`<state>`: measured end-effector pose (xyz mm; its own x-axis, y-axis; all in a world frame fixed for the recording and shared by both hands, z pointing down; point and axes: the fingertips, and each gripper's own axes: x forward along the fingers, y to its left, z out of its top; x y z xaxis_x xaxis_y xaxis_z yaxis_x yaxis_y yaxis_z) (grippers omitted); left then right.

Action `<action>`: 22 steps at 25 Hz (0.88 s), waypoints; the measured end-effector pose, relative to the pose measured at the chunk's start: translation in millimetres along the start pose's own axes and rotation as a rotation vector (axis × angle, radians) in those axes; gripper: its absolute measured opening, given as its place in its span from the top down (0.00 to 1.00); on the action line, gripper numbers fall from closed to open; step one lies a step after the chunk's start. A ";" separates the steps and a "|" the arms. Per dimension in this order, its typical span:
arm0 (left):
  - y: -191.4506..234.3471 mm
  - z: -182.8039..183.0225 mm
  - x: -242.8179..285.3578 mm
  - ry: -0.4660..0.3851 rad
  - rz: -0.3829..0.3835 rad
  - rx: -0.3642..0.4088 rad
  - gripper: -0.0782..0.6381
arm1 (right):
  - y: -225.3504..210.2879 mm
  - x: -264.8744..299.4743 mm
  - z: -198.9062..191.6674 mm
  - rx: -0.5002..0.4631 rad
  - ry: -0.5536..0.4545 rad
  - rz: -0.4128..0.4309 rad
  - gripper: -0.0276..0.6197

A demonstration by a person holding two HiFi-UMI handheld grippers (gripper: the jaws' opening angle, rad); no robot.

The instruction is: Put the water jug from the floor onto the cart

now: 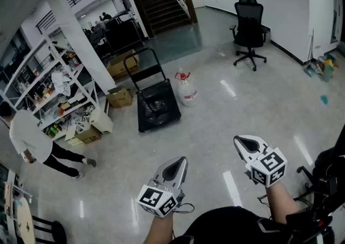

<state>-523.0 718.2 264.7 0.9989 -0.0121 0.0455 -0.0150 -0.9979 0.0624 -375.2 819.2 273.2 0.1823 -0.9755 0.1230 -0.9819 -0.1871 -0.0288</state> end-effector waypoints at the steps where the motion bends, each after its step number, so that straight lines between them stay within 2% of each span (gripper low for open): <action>1: 2.3 0.1 -0.6 0.000 0.004 -0.002 0.89 | 0.9 1.6 0.2 0.000 0.002 0.000 0.95; 22: 11.8 -5.1 -7.3 0.002 0.014 -0.017 0.89 | 9.7 9.6 -0.2 -0.002 0.002 0.006 0.95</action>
<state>-530.6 706.8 270.2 0.9985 -0.0259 0.0489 -0.0297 -0.9965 0.0786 -382.9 808.0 274.4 0.1759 -0.9765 0.1243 -0.9832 -0.1806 -0.0276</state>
